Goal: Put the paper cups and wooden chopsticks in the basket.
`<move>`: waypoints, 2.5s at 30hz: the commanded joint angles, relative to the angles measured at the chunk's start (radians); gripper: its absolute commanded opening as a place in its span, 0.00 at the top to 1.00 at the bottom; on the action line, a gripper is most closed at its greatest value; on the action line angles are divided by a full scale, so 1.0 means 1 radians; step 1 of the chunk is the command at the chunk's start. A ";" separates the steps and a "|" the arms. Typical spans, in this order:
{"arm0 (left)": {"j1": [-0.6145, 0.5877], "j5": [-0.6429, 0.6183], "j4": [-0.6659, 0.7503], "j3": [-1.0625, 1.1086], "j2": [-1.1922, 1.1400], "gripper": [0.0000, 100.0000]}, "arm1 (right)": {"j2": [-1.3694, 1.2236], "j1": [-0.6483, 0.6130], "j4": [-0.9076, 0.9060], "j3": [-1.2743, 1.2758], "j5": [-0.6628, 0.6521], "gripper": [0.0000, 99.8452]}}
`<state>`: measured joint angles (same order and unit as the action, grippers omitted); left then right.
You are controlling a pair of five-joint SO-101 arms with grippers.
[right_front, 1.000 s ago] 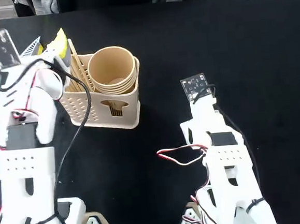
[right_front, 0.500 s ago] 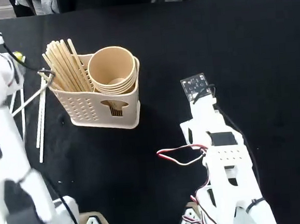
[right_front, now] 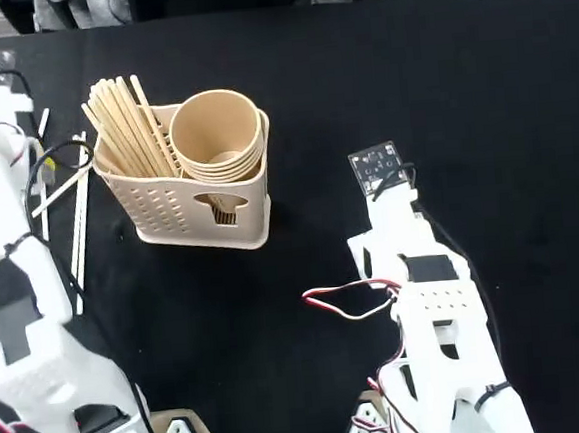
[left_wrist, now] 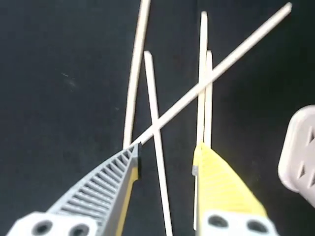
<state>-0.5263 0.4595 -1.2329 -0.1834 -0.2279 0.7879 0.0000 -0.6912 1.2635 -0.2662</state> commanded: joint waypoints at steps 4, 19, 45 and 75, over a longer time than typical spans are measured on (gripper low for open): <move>-0.012 0.015 0.035 -0.108 -0.126 0.81 | 0.005 0.014 0.012 -0.012 -0.008 0.97; 0.059 -0.009 0.284 -0.151 -0.368 0.83 | 0.005 0.015 0.009 -0.013 -0.008 0.97; -0.090 -0.155 0.026 -0.404 -0.371 0.97 | 0.005 0.014 0.009 -0.013 -0.008 0.97; -0.056 0.075 0.222 -0.582 -0.657 0.86 | 0.005 0.014 0.014 -0.010 -0.008 0.97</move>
<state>-0.5938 0.5271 -0.9950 -0.6912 -0.8876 0.7879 0.0000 -0.6912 1.2635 -0.2662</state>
